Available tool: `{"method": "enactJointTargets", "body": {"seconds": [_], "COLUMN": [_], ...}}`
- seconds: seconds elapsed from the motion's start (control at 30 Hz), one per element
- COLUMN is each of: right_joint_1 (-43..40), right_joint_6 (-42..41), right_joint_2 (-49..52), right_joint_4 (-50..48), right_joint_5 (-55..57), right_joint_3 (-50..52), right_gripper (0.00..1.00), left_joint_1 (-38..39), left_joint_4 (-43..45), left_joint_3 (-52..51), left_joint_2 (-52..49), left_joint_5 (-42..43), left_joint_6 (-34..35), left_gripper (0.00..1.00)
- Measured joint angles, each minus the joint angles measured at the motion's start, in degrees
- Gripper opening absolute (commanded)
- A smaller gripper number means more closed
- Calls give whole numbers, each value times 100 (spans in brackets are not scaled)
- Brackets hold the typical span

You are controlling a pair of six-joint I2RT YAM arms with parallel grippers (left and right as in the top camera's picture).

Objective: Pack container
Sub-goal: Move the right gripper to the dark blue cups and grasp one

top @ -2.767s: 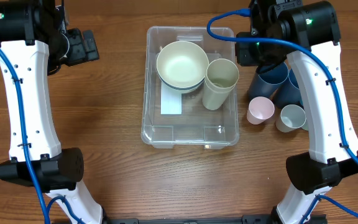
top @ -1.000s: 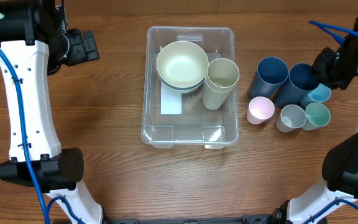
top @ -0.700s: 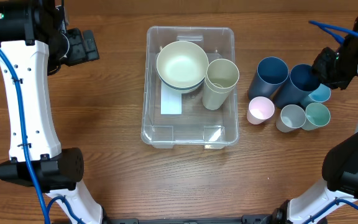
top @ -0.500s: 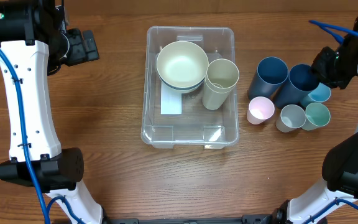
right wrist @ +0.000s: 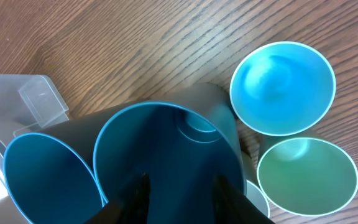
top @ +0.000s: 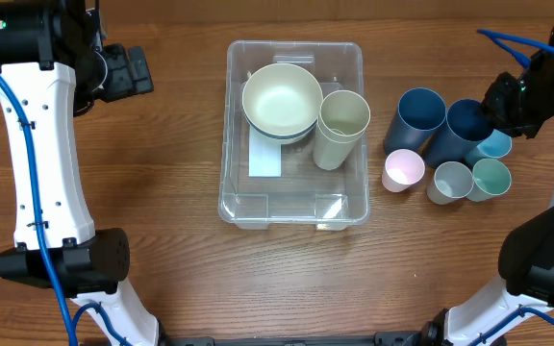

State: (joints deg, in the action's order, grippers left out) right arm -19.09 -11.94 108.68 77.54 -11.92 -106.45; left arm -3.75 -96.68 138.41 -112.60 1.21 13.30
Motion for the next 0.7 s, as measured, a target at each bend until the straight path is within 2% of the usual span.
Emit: {"method": "enactJointTargets", "body": {"seconds": [0.7], "right_joint_1": [0], "right_joint_6": [-7], "right_joint_2": [0], "right_joint_4": [11], "right_joint_5": [702], "right_joint_3": [11], "right_gripper": [39], "left_joint_1": [0], "left_joint_4": [0], "left_joint_3": [0], "left_joint_2": [0], "left_joint_5": [0], "left_joint_6": [0], "left_gripper": [100]}}
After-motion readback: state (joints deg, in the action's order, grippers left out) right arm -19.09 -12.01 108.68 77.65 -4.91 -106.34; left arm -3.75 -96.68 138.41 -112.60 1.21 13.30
